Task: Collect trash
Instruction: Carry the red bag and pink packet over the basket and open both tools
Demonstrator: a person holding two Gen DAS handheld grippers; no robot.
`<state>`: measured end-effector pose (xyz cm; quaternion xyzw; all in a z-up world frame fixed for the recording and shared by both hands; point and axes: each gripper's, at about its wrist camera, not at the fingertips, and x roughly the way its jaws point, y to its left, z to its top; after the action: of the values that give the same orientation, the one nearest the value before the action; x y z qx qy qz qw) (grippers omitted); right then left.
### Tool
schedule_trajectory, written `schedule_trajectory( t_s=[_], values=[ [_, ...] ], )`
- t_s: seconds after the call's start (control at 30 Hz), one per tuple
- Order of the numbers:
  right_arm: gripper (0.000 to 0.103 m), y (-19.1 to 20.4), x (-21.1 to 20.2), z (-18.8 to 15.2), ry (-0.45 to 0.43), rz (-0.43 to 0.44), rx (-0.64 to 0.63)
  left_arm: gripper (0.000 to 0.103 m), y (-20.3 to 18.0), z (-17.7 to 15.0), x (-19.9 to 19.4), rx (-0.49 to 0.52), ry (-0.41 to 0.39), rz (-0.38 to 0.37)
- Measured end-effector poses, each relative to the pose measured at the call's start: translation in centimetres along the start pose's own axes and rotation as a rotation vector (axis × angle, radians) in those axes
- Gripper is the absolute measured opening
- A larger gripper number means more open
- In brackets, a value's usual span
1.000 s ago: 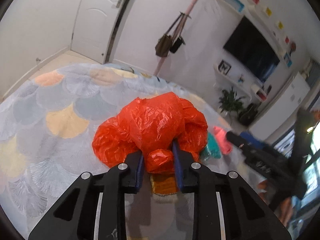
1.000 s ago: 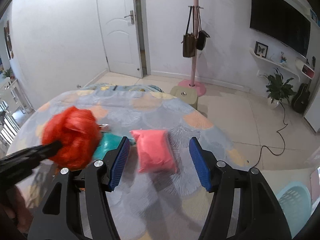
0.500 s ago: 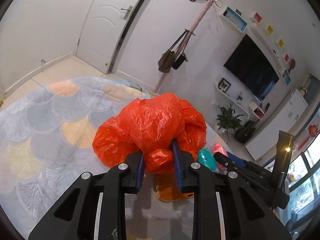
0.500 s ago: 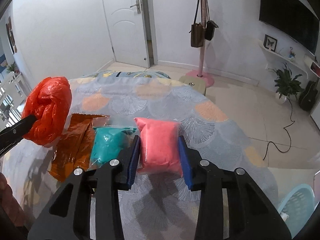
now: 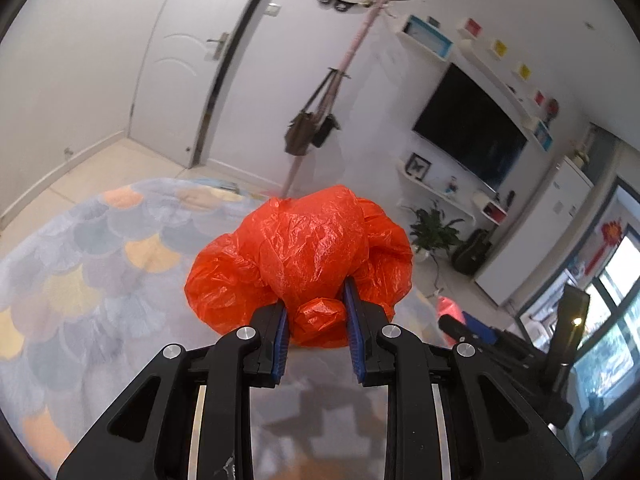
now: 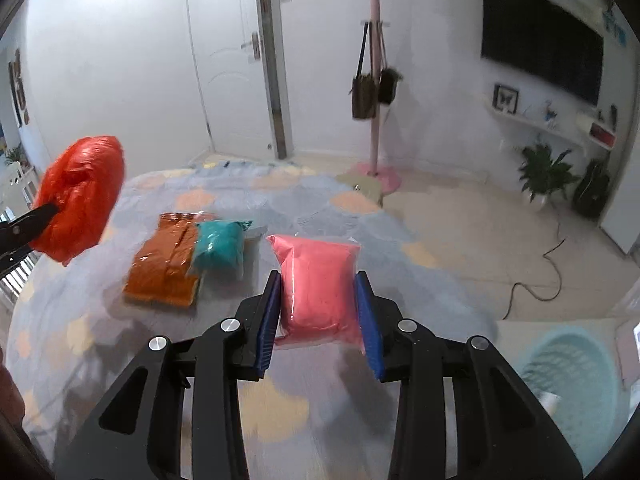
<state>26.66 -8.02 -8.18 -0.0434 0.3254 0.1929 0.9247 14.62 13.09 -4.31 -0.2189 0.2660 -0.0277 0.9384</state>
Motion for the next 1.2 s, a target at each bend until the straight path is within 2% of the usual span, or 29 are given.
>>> schedule_trajectory(
  t_s=[0.27, 0.4, 0.6, 0.77, 0.87, 1.03, 1.2],
  values=[
    [0.033, -5.5, -10.4, -0.5, -0.124, -0.099, 0.096, 0.023, -7.6, -1.7, -2.1, 0.098, 0.007, -0.092],
    [0.033, -8.7, -15.2, -0.7, -0.179, -0.152, 0.149, 0.023, -12.2, -1.6, -2.1, 0.16, 0.018, -0.168],
    [0.033, -15.1, -18.9, -2.9, -0.182, -0.249, 0.27, 0.023, -19.6, -2.9, 0.0, 0.262, 0.061, -0.256],
    [0.033, -20.4, -19.1, -5.8, -0.113, -0.317, 0.389, 0.023, -24.3, -5.6, 3.5, 0.323, 0.144, -0.309],
    [0.034, -22.6, -18.2, -7.6, -0.062, -0.327, 0.454, 0.023, -26.1, -7.5, 6.5, 0.327, 0.218, -0.321],
    [0.034, -25.5, -15.7, -10.4, 0.036, -0.309, 0.548, 0.023, -27.3, -10.1, 10.5, 0.345, 0.317, -0.311],
    [0.034, -26.8, -13.5, -12.0, 0.102, -0.302, 0.581, 0.023, -27.7, -12.4, 13.7, 0.366, 0.396, -0.297]
  ],
)
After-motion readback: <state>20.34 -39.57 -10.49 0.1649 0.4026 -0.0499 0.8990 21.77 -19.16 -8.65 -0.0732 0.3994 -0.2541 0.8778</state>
